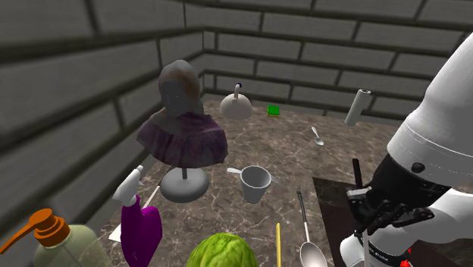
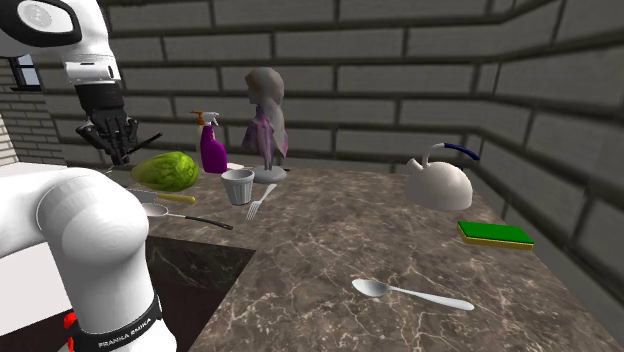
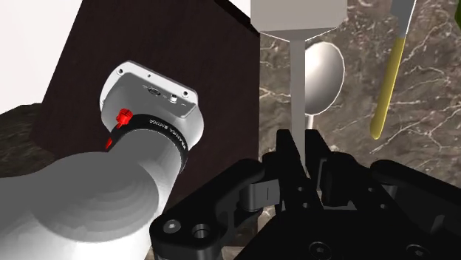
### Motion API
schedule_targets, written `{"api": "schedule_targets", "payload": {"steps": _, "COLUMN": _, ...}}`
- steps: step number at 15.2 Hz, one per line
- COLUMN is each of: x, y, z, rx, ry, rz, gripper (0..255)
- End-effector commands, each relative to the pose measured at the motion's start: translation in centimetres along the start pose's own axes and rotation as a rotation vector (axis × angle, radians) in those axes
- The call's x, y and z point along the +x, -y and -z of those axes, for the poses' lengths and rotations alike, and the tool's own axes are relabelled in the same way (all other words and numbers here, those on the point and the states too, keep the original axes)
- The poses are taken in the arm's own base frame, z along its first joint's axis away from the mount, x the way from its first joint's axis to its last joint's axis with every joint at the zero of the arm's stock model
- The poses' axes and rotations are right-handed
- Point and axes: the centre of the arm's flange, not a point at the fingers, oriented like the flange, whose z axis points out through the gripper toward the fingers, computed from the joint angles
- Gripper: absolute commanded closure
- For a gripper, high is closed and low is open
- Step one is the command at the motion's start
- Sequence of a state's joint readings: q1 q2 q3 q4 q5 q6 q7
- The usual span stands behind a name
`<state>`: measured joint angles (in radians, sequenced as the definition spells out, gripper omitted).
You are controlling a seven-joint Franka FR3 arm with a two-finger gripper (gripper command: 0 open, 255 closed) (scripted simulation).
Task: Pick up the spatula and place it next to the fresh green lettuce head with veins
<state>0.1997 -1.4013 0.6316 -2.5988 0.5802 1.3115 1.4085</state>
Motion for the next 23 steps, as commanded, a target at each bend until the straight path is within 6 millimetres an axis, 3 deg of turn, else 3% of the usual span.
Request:
{"api": "schedule_targets", "payload": {"steps": 1, "x": 0.0, "y": 0.0, "z": -1.1, "rx": 0.0, "ry": 0.0, "rz": 0.0, "gripper": 255}}
{"api": "schedule_targets", "payload": {"steps": 23, "x": -0.8, "y": 0.0, "z": -12.7, "rx": 0.0, "ry": 0.0, "rz": 0.0, "gripper": 255}}
